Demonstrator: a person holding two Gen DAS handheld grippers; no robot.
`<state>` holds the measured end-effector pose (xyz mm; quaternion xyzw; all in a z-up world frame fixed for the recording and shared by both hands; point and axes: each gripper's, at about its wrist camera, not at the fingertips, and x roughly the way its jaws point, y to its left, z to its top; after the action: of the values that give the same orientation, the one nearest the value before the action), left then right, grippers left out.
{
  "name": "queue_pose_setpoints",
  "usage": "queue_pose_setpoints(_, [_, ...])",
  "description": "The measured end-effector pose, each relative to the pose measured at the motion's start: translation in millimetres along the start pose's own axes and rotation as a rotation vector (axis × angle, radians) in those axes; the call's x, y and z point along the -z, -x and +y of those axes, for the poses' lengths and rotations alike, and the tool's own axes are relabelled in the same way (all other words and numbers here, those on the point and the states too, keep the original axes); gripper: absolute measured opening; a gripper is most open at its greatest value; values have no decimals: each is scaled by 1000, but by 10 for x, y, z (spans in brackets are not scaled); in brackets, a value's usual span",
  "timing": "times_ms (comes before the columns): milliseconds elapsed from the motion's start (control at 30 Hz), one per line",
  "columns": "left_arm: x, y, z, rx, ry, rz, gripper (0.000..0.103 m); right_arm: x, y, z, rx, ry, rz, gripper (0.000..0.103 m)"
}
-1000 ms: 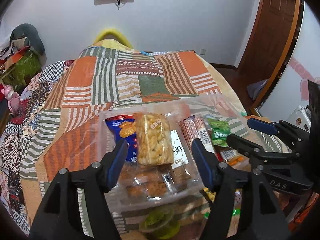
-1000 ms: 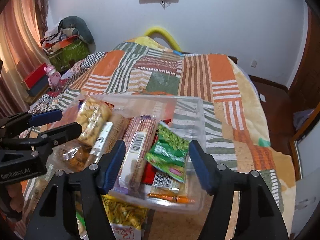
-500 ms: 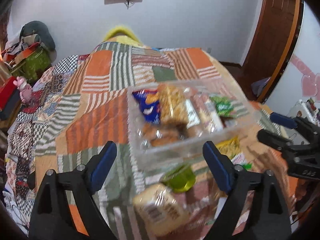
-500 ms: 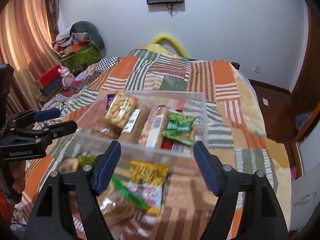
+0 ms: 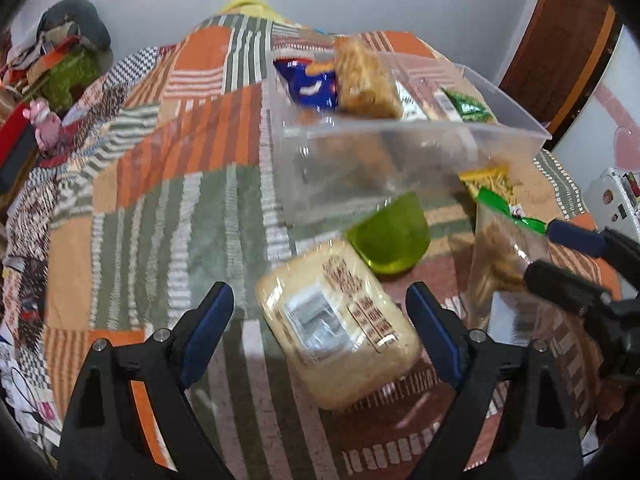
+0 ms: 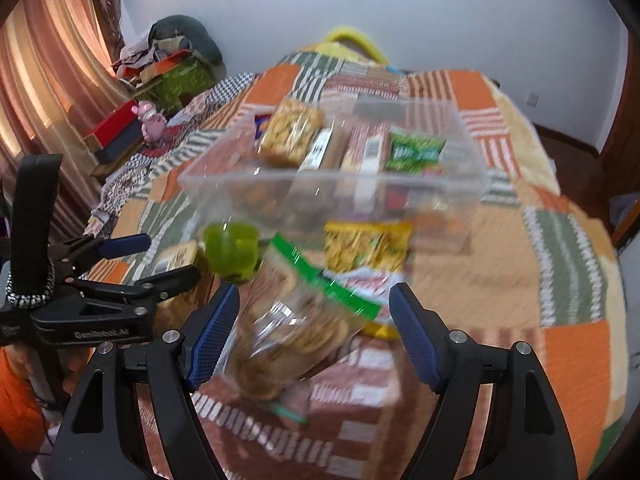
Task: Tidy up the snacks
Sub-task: 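Grasp the square bread slice with left tool while right tool grasps clear biscuit bag, then lower the bread slice and biscuit bag into the box and release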
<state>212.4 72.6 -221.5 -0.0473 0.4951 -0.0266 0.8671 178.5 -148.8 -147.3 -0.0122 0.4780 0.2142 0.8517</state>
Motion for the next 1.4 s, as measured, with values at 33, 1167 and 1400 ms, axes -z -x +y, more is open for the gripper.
queue_pose_setpoints(33, [30, -30, -2, 2, -2, 9, 89, 26, -36, 22, -5, -1, 11, 75])
queue_pose_setpoints(1167, [-55, 392, 18, -15, 23, -120, 56, 98, 101, 35, -60, 21, -32, 41])
queue_pose_setpoints(1400, [-420, 605, -102, 4, -5, -225, 56, -155, 242, -50, 0, 38, -119, 41])
